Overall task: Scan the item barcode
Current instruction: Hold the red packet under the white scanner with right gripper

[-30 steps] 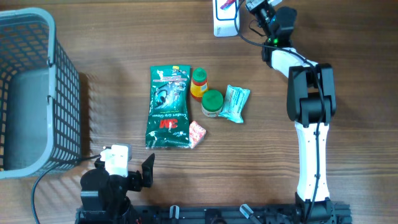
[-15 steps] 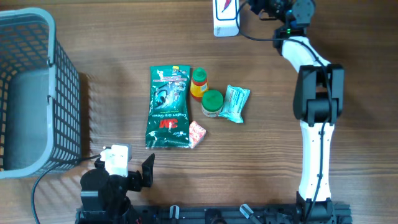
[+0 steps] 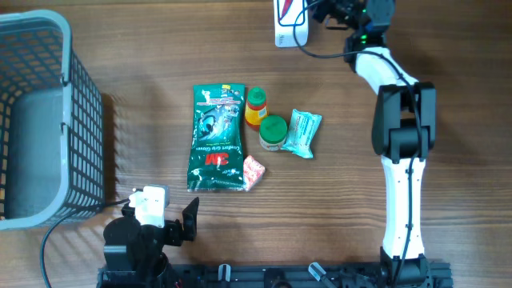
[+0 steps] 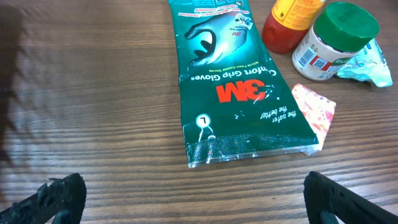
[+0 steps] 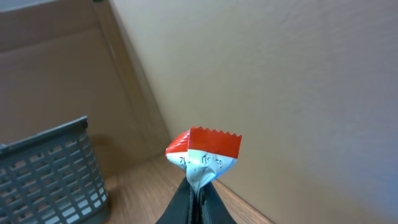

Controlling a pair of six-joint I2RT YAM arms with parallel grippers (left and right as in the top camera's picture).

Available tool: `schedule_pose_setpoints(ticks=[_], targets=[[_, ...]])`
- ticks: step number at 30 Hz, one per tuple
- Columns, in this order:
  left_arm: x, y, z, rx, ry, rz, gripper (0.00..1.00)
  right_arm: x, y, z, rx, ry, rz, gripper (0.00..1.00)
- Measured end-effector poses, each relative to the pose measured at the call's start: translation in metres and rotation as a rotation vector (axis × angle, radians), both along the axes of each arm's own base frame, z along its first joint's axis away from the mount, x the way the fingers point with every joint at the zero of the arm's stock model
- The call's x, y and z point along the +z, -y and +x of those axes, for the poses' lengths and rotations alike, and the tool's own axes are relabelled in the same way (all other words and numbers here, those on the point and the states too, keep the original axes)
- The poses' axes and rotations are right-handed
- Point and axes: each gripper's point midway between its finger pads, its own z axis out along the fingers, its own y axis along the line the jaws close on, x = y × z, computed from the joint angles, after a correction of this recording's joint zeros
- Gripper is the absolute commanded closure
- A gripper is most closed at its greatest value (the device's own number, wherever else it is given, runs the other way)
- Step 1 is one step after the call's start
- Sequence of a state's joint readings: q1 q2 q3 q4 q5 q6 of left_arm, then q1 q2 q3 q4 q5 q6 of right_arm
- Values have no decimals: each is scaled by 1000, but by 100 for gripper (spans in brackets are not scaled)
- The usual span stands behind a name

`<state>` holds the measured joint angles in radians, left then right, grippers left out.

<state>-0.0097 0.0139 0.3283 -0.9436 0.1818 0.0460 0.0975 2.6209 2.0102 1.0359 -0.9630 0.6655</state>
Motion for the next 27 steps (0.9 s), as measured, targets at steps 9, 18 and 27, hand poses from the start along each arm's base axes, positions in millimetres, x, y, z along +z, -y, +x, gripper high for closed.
schedule_pose_setpoints(ticks=[9,18,27], targets=[[0,0,0,0,0,0,0,7,-14,-2,-8,11,31,96],[0,0,0,0,0,0,0,52,6,-67,219,187,81,96],[0,0,0,0,0,0,0,46,9,-70,349,-167,161,96]])
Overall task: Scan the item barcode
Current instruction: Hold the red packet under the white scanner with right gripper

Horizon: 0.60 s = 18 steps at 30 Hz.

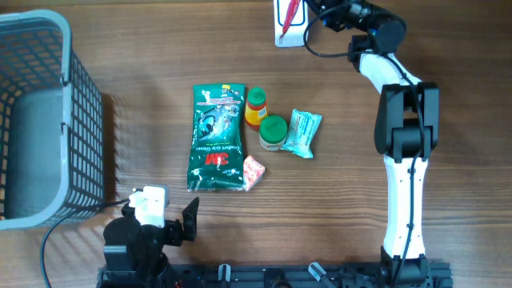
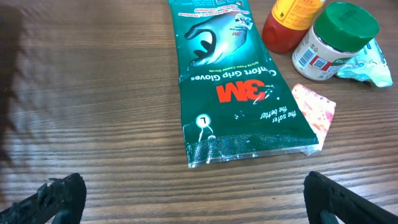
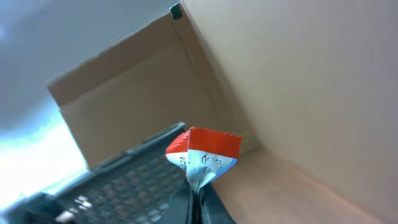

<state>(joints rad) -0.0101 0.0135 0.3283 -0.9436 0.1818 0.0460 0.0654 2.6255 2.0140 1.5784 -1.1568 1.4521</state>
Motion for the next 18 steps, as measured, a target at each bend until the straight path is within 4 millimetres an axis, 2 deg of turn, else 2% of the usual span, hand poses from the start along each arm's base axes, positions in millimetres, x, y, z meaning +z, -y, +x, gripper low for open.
schedule_pose_setpoints(ticks=[3,8,12,15,17,18], targets=[[0,0,0,0,0,0,0,-8,-3,-6,91,-167,-25,96],[0,0,0,0,0,0,0,-39,-9,-27,253,-417,-190,95],[0,0,0,0,0,0,0,-52,-10,-36,306,-515,-272,95],[0,0,0,0,0,0,0,-39,-10,-41,313,-525,-283,95],[0,0,0,0,0,0,0,-17,-10,-48,311,-495,-287,96],[0,0,0,0,0,0,0,2,-10,-54,307,-462,-290,96]])
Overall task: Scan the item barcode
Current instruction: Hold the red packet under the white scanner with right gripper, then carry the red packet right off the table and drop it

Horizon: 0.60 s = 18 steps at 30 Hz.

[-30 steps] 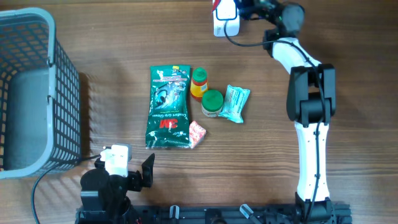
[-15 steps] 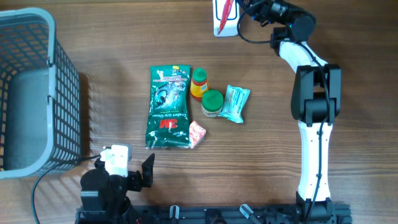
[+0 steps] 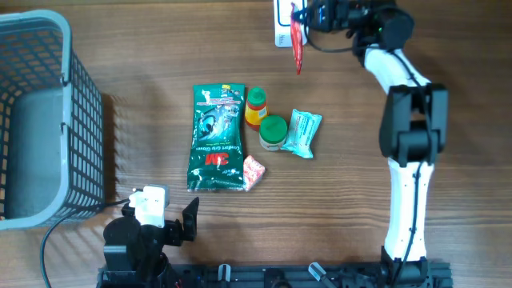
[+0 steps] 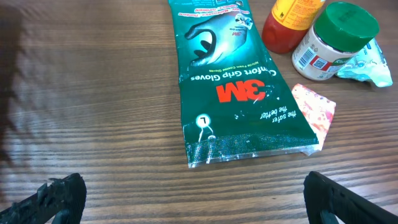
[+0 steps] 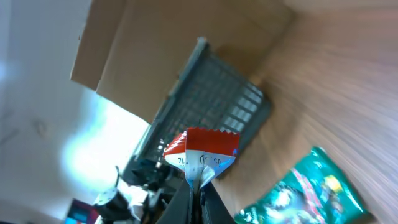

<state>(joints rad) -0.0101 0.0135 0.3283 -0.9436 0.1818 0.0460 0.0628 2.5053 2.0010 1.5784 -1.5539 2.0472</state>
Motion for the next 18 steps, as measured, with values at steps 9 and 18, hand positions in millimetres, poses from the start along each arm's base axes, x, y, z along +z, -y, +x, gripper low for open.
schedule_pose_setpoints(ticks=[9,18], targets=[[0,0,0,0,-1,0,0,181,0,-120,19,349,23,95],[0,0,0,0,0,0,0,127,10,-137,-3,98,3,95]])
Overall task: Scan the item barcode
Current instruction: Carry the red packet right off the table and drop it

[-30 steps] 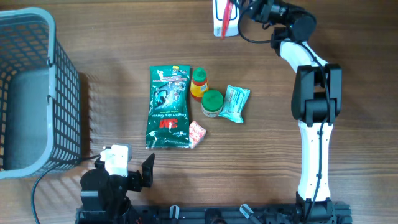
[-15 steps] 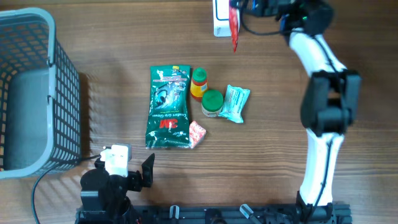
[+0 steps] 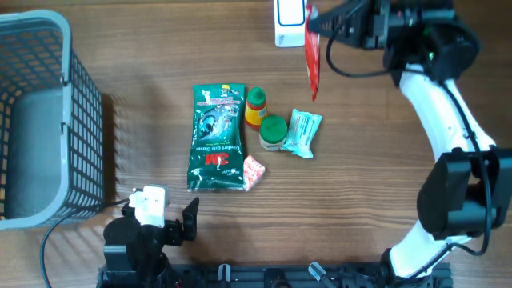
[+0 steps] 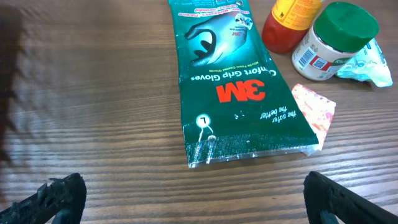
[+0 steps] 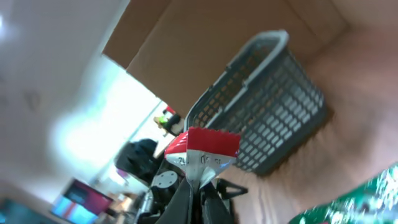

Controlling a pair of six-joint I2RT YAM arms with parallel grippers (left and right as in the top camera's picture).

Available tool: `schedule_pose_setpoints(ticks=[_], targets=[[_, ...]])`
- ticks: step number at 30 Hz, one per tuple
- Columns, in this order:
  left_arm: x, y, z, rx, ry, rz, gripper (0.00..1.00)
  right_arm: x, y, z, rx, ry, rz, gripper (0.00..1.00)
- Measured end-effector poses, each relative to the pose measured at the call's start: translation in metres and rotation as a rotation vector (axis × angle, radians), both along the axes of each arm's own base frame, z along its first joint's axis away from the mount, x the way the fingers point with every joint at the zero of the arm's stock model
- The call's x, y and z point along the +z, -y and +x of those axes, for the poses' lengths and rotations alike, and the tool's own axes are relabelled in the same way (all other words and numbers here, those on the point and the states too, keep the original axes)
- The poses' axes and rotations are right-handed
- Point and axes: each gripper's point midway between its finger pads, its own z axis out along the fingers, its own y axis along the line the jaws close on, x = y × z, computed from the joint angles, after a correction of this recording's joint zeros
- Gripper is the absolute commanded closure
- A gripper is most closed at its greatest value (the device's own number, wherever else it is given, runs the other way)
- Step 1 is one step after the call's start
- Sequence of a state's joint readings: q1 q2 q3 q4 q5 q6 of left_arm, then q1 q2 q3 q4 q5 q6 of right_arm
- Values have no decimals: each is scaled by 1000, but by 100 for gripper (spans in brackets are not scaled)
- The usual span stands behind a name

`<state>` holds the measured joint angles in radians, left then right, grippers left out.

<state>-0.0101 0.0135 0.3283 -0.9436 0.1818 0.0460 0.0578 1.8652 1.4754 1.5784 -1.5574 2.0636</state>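
A red and white sachet (image 3: 310,58) hangs edge-on from my right gripper (image 3: 319,19), which is shut on its end, just right of the white scanner (image 3: 288,19) at the table's far edge. In the right wrist view the sachet (image 5: 203,150) stands above the pinched fingers (image 5: 186,202), with the basket behind it. Down at the near edge my left gripper (image 4: 196,199) is open with nothing between its fingers, the green 3M glove pack (image 4: 231,81) lying ahead of it.
A grey wire basket (image 3: 40,120) fills the left side. In mid-table lie the glove pack (image 3: 216,138), an orange bottle (image 3: 256,106), a green-lidded jar (image 3: 273,132), a teal packet (image 3: 302,132) and a pink sachet (image 3: 253,172).
My right gripper, still shut on the sachet, has moved right and toward the near side; the sachet now hangs lower, clear of the scanner. The left arm has not moved.
My right gripper held the red and white sachet over the scanner at the far edge. Then the wrist had turned with the sachet still there. Then the sachet hung at the scanner's right edge, and now it is past it toward mid-table. The left arm stayed still throughout.
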Motion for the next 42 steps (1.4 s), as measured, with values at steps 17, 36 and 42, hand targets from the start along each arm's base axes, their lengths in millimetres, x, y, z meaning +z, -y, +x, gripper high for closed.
schedule_pose_setpoints(ticks=[17,36,42], targets=[[0,0,0,0,0,0,0,-153,236,37,-617,-241,60,95],[0,0,0,0,0,0,0,-282,565,-18,-2084,-282,-523,44],[0,0,0,0,0,0,0,-296,587,-44,-2207,-339,-717,0]])
